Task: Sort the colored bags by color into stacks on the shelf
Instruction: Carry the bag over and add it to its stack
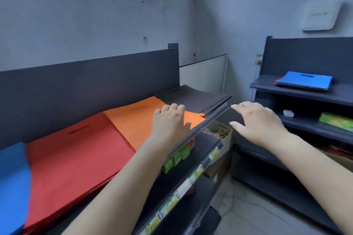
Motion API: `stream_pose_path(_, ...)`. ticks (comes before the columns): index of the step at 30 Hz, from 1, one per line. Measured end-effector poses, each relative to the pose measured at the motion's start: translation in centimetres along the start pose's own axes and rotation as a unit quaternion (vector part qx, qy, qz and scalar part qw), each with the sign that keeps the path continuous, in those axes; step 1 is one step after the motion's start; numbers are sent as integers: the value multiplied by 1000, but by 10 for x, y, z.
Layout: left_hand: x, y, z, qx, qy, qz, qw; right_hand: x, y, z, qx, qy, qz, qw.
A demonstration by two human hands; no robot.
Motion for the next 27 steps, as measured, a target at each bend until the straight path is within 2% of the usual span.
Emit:
stream_pose_path(7,-113,8,-117,-22,102,41,994,-111,-13,-41,-10,107,54,993)
stream_pose_path(16,-251,12,-237,-44,229,61,971,-246,-41,-66,-61,216,86,971)
stream_pose_path(27,-381,56,-350,-56,276,54,958,-404,-23,-104,-46,266,96,958)
Point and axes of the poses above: each hand's wrist, its own z-axis away from the middle knuckle, its own y-axis out of the palm, x = y × z, the point moved 9 cm from there along -z, towards the middle knuckle, and after that the axes turned 11 degrees about -z, right-handed, at the moved point
